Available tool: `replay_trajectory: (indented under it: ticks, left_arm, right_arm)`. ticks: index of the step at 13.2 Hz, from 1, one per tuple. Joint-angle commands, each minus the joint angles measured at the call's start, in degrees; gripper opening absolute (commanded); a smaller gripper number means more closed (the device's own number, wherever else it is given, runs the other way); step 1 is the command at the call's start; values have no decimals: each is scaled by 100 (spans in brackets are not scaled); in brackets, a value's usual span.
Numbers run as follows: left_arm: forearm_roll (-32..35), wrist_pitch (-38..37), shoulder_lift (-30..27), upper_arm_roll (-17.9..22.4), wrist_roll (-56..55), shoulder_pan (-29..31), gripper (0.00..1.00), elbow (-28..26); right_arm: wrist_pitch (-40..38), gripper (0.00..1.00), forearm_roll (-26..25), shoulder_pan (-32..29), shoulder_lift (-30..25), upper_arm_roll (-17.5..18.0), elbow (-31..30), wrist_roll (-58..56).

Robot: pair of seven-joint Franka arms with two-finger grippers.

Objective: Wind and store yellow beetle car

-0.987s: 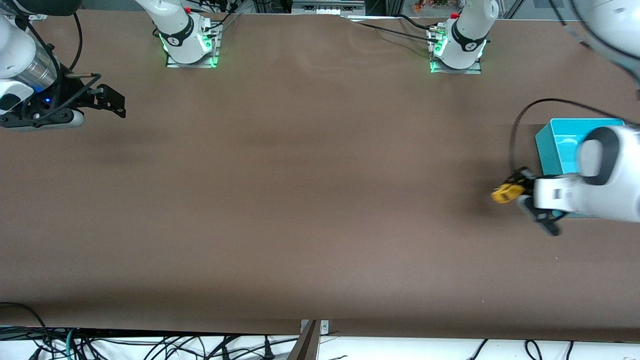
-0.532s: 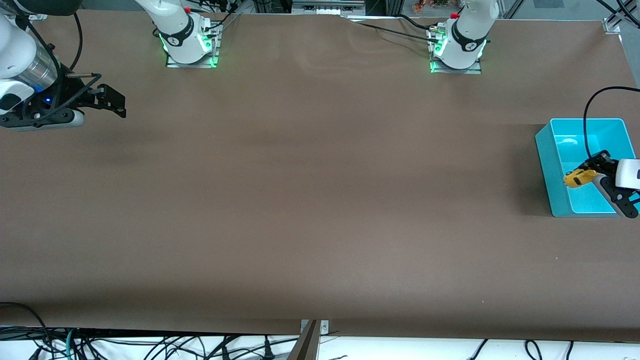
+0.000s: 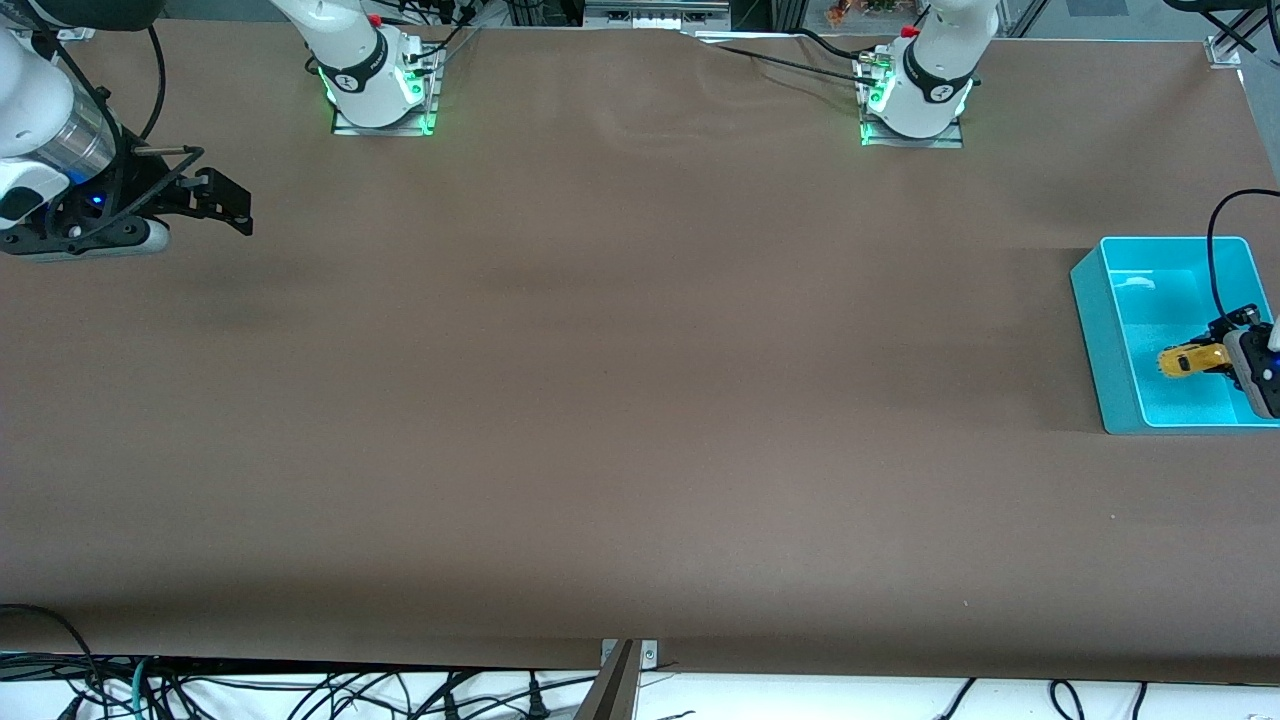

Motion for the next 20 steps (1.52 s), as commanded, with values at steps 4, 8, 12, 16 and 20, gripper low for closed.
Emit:
replay_trajectory:
  ticks: [4, 8, 12, 16, 20]
  left_arm:
    - [141, 416, 449, -86, 829, 180, 32, -18]
    - [36, 337, 336, -113, 883, 188, 100, 61]
    - [-166, -328, -86, -271, 629, -83, 100, 420]
    - [-184, -1349, -130, -332, -90, -619, 100, 1238]
    - [-175, -1725, -692, -525, -1793, -1129, 100, 1239]
  right_arm:
    - [-152, 100, -42, -21, 40, 37, 145, 62]
    - [-152, 100, -42, -21, 40, 37, 145, 62]
    - [-152, 100, -42, -21, 40, 28, 145, 62]
    - [-336, 100, -42, -21, 31, 28, 145, 106]
    - [-336, 100, -7, -21, 14, 37, 145, 123]
